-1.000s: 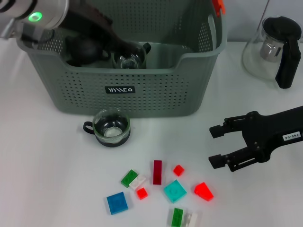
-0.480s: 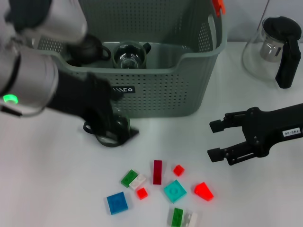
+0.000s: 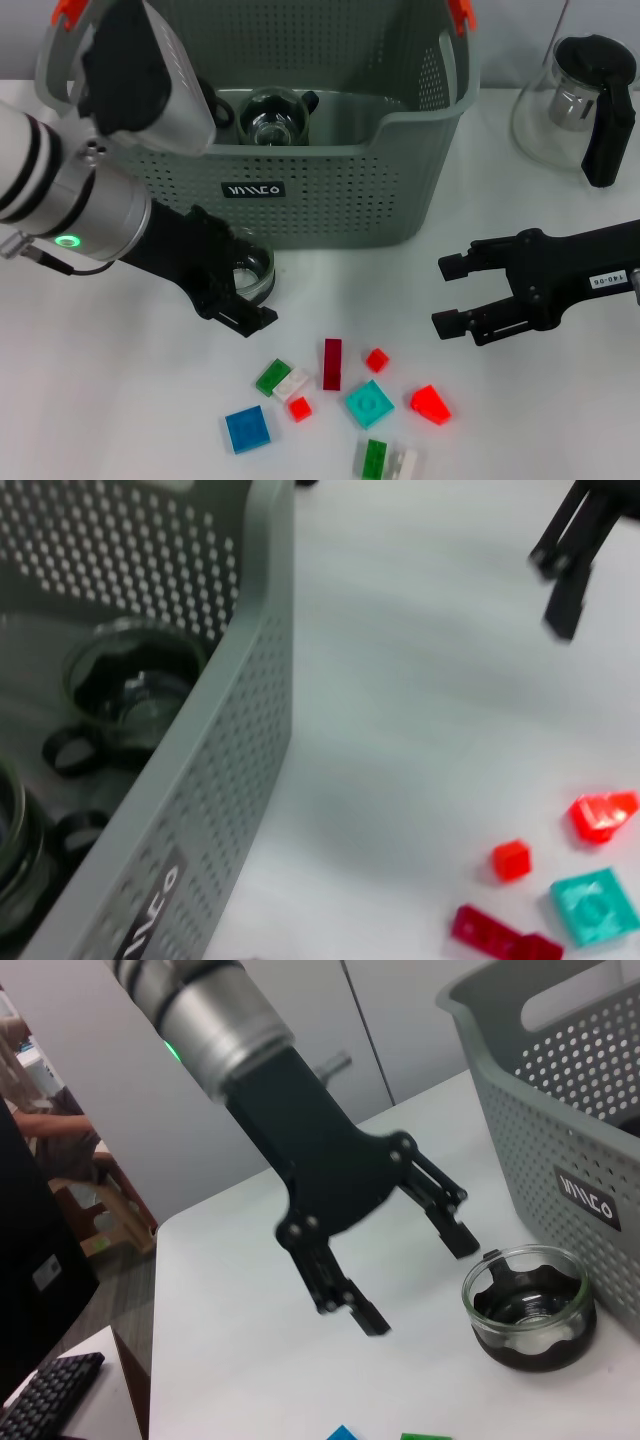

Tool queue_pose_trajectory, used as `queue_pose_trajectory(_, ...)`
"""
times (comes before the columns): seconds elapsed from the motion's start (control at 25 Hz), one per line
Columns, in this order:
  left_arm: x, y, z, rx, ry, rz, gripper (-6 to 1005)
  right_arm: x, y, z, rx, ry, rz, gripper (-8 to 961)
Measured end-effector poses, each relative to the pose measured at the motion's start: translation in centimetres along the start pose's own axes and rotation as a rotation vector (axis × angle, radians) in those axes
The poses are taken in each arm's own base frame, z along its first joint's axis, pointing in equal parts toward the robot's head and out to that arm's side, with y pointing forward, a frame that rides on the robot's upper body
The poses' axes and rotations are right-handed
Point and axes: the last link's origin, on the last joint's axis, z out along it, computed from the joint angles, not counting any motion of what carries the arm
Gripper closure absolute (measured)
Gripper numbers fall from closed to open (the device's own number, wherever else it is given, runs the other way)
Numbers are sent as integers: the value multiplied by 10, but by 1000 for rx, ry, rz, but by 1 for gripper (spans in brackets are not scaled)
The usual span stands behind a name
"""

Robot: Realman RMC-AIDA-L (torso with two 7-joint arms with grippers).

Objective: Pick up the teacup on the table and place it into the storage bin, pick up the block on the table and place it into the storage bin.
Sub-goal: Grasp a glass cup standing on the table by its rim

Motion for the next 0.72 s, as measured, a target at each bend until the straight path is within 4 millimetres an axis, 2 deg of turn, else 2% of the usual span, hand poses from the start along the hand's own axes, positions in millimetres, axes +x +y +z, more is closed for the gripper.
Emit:
queue_pose_trajectory(0.28,-7,-14,24,41,-70,27,140,-1,0,2,-2,-5,13,27)
queue_pose_trajectory(0.72,-4,-15,43,65,-109,91,145,2,1,3,-3,-4,27,27)
